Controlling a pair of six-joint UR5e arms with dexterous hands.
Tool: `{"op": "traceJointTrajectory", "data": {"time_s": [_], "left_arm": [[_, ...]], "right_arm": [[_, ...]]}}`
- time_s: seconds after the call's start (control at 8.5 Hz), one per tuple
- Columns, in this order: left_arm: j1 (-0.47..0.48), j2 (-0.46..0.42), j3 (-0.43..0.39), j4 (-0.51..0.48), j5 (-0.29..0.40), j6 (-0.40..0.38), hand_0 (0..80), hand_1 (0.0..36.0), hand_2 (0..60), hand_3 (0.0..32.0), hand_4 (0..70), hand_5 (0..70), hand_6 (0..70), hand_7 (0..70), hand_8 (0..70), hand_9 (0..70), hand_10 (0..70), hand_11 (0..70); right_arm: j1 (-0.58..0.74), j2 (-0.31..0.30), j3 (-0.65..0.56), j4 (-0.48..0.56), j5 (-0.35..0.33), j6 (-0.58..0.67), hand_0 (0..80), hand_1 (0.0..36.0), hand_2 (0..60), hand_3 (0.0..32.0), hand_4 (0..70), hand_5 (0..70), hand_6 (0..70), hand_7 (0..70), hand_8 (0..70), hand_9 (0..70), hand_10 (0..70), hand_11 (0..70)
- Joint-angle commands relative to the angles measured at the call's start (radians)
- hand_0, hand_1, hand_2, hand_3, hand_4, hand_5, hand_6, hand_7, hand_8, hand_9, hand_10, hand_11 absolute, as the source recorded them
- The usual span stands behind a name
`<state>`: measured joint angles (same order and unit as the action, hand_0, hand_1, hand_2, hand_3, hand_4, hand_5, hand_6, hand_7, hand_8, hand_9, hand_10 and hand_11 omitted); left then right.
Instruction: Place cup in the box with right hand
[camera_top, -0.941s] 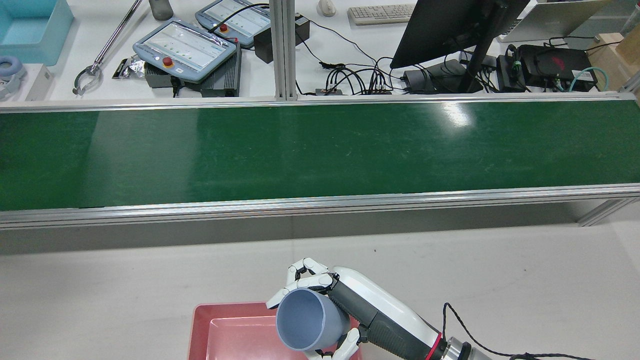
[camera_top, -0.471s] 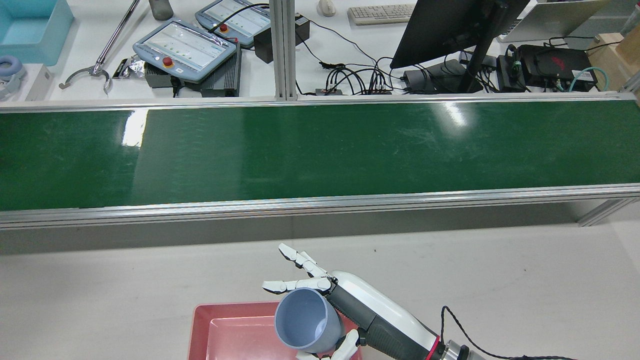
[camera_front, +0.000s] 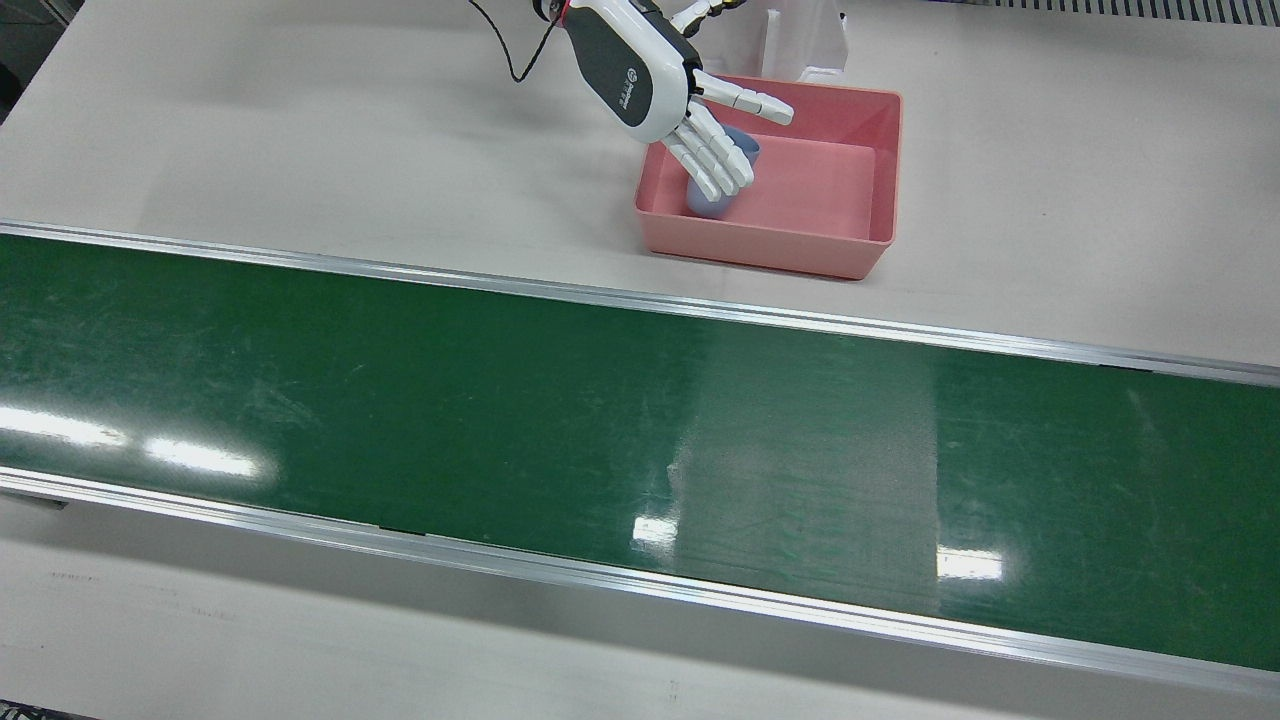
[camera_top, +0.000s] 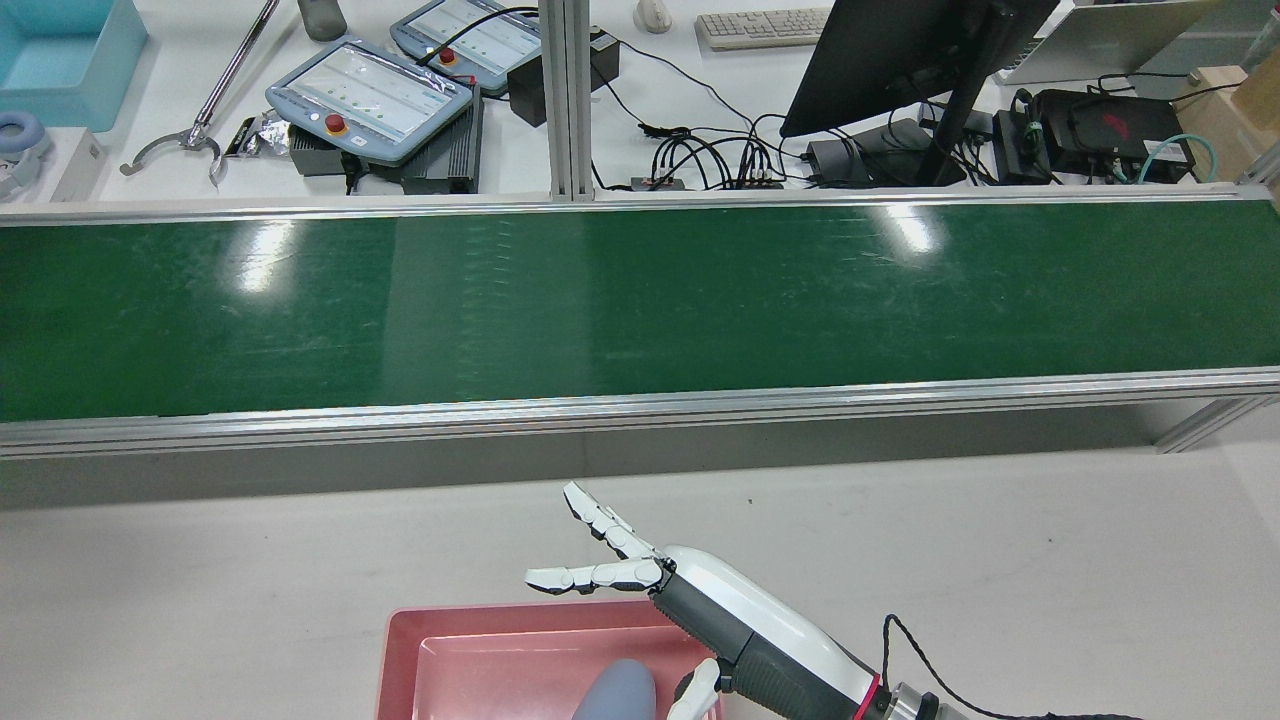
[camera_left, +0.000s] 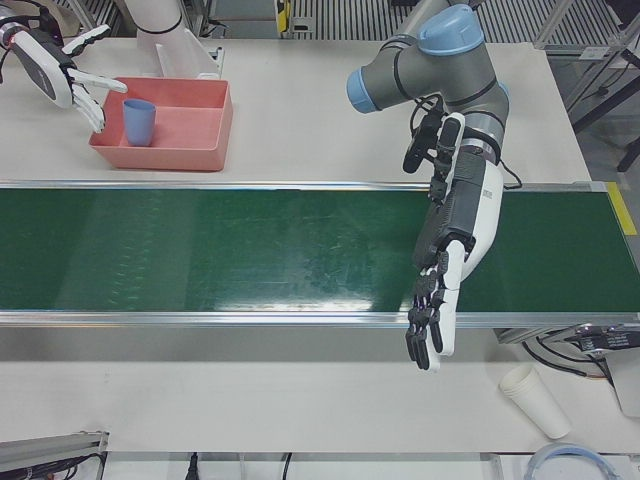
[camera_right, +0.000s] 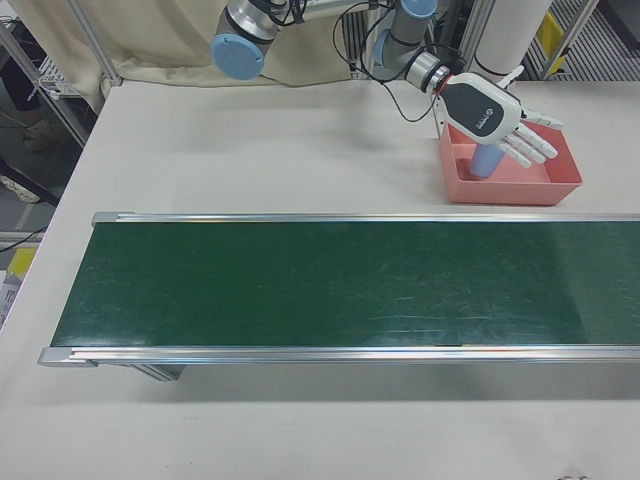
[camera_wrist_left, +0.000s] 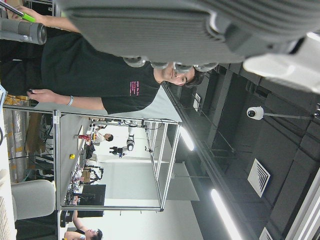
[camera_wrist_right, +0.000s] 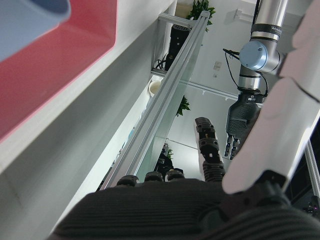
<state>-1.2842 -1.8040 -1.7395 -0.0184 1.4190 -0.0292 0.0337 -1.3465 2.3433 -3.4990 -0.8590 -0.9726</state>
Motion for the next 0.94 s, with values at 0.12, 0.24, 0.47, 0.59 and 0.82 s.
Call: {"op": "traceJointTrajectory", "data": {"time_s": [0.12, 0.24, 0.47, 0.59, 0.82], "left_arm": [[-0.001, 0.000, 0.000, 0.000, 0.000, 0.000, 0.0, 0.0, 0.0, 0.0, 0.0, 0.0, 0.0, 0.0, 0.0, 0.0, 0.0, 0.0], [-0.001, 0.000, 0.000, 0.000, 0.000, 0.000, 0.0, 0.0, 0.0, 0.0, 0.0, 0.0, 0.0, 0.0, 0.0, 0.0, 0.0, 0.0], [-0.001, 0.000, 0.000, 0.000, 0.000, 0.000, 0.0, 0.0, 0.0, 0.0, 0.0, 0.0, 0.0, 0.0, 0.0, 0.0, 0.0, 0.0], [-0.001, 0.000, 0.000, 0.000, 0.000, 0.000, 0.0, 0.0, 0.0, 0.0, 0.0, 0.0, 0.0, 0.0, 0.0, 0.0, 0.0, 0.0], [0.000, 0.000, 0.000, 0.000, 0.000, 0.000, 0.0, 0.0, 0.0, 0.0, 0.0, 0.0, 0.0, 0.0, 0.0, 0.0, 0.0, 0.0]], "right_arm": [[-0.008, 0.000, -0.002, 0.000, 0.002, 0.003, 47.5, 9.3, 5.3, 0.0, 7.0, 2.6, 1.3, 2.8, 0.0, 0.0, 0.0, 0.0], [-0.005, 0.000, 0.008, -0.002, 0.002, 0.012, 48.6, 6.8, 0.0, 0.0, 10.2, 2.6, 1.4, 3.2, 0.0, 0.0, 0.0, 0.0], [0.160, -0.006, 0.013, -0.009, -0.003, 0.052, 48.8, 7.4, 0.0, 0.0, 10.3, 2.7, 1.5, 3.5, 0.0, 0.0, 0.0, 0.0], [0.307, -0.050, 0.007, -0.014, -0.009, 0.098, 49.2, 10.6, 2.3, 0.0, 9.3, 3.3, 2.0, 5.7, 0.0, 0.0, 0.0, 0.0], [0.635, -0.136, -0.085, -0.021, -0.061, 0.251, 50.9, 13.9, 3.1, 0.0, 11.0, 4.2, 3.9, 14.2, 0.0, 1.4, 0.0, 0.0]]}}
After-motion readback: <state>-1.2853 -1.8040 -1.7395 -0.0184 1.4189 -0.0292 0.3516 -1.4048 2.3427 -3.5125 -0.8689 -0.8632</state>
